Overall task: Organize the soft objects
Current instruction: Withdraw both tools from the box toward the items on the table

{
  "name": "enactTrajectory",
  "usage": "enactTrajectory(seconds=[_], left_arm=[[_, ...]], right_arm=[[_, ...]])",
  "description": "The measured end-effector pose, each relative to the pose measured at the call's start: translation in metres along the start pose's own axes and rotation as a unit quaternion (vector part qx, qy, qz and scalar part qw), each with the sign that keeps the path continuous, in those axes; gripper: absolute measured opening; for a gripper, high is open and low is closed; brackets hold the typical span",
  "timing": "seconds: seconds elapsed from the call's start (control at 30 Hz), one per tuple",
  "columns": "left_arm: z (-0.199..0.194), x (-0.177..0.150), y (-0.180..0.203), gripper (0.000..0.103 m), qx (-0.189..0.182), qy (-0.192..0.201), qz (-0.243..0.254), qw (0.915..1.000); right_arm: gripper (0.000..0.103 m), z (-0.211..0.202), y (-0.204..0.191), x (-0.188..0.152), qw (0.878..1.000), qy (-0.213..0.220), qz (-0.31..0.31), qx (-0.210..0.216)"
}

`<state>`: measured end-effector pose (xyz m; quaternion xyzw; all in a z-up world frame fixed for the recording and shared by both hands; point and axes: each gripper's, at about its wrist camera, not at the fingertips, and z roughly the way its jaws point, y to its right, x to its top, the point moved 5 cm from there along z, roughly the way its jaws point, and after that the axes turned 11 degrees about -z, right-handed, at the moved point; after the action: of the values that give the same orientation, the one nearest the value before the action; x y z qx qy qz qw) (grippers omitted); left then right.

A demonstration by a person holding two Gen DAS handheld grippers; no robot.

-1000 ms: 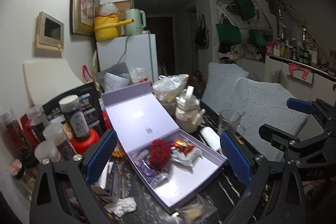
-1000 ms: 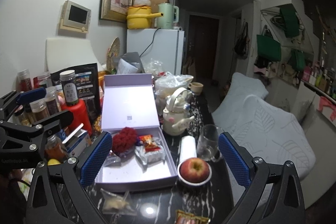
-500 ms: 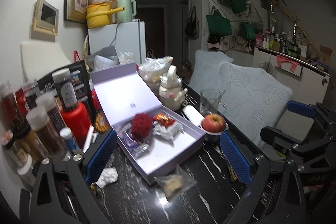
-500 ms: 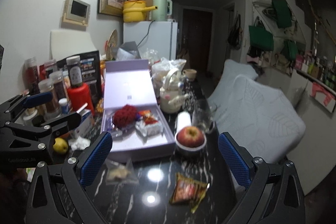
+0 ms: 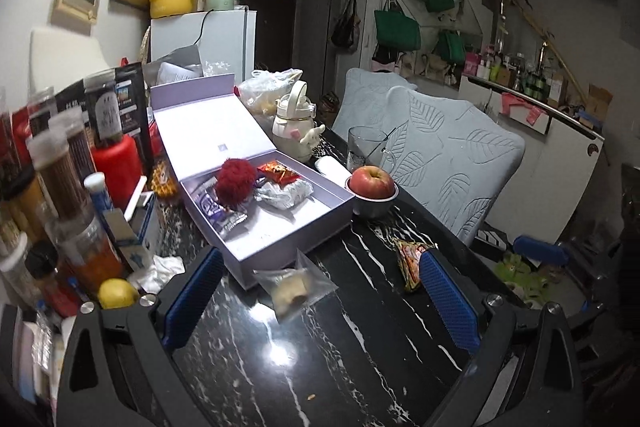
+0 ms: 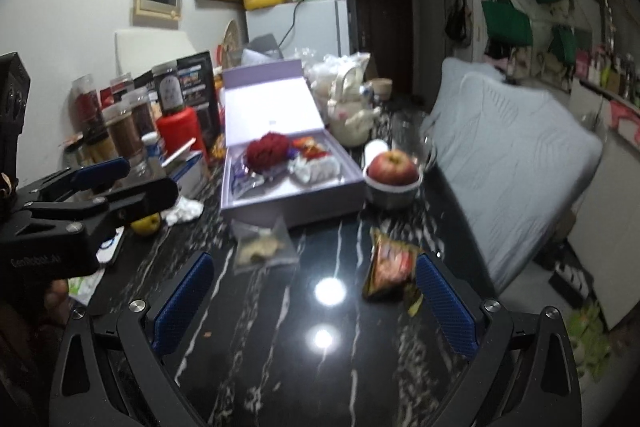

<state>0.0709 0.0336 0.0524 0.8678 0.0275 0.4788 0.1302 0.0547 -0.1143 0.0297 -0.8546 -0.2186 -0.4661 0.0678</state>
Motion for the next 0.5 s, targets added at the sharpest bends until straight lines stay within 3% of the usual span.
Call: enactTrajectory(seconds=[0.13,0.5], left_arm=[[0.01,-0.016,0.002,0.1,0.0,-0.025,0.007,0.9997],[0.051,-0.043,-0.02,0.1,0.007,-0.078,-0.046,0.9959]], right_arm=[[0.102,0.002,0.005,-0.017,1.0,0.0,0.023,-0.01],[0.102,0.032,0.015,-0.049,0.996,-0.036,0.08,0.014]])
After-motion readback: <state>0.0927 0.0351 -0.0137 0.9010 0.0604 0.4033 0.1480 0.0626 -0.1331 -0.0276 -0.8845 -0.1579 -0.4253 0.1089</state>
